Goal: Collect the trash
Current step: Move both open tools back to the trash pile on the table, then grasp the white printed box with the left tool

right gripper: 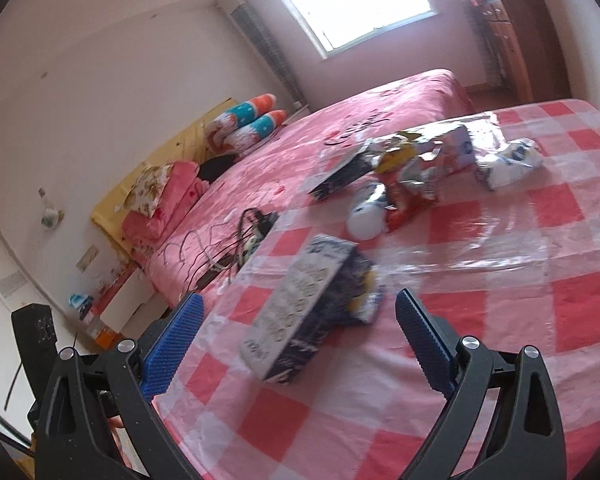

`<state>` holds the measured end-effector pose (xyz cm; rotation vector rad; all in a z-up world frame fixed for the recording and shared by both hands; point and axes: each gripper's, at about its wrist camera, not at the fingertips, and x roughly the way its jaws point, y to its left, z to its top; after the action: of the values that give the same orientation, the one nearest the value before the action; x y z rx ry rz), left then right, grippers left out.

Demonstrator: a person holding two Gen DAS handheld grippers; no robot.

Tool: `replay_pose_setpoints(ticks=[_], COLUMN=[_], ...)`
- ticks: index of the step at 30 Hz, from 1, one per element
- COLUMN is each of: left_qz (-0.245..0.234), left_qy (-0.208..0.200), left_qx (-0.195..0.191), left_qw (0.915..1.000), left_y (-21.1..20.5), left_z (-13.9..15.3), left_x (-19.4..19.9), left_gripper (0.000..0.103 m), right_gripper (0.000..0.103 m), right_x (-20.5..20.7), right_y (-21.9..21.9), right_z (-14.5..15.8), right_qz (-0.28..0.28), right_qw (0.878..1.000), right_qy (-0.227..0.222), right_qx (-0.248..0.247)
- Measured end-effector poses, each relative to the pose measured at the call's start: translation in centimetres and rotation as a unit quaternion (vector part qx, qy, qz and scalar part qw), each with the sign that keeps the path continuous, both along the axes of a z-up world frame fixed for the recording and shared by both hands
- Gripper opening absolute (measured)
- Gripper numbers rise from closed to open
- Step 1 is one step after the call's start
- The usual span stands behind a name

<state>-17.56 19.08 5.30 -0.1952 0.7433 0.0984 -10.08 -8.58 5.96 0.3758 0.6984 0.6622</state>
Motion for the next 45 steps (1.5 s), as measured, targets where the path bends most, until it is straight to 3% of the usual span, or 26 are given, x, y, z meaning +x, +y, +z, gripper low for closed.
replay_pose_setpoints(ticks=[10, 16, 30, 37, 45], left_qz=[-0.072, -0.095, -0.062, -0.054, -0.031], left_qy=[0.021, 0.045, 0.090, 0.071, 0.045], left_qx=[0.017, 0.029, 0.043, 0.034, 0.007], left_qw=[0.9971, 0.9941, 0.9931, 0.9954, 0.9985], left_y=[-5.8, -8.4, -9.6, -9.5, -8.0], left_z=[0.2, -0.7, -2.5, -3.1, -3.1], left_x=[4.3, 7.5, 11.9, 12.1, 11.3], left_gripper=[0.088, 0.088, 0.070, 0.068, 0.066], right_gripper=[0.095, 0.095, 0.095, 0.095, 0.095], right_x=[3.4, 5.3, 6.2, 5.9, 6.3], right_y=[-5.1, -6.6, -6.4, -5.4, -5.1], right_z=[-1.9, -3.1, -3.6, -3.4, -4.1], right_qz=[-0.053, -0.052, 0.001, 0.012, 0.006], right_qw=[0.997, 0.994, 0.993, 0.995, 0.994], right_qy=[0.046, 0.086, 0.109, 0.093, 0.105], right_qx=[0.026, 0.033, 0.046, 0.027, 0.017])
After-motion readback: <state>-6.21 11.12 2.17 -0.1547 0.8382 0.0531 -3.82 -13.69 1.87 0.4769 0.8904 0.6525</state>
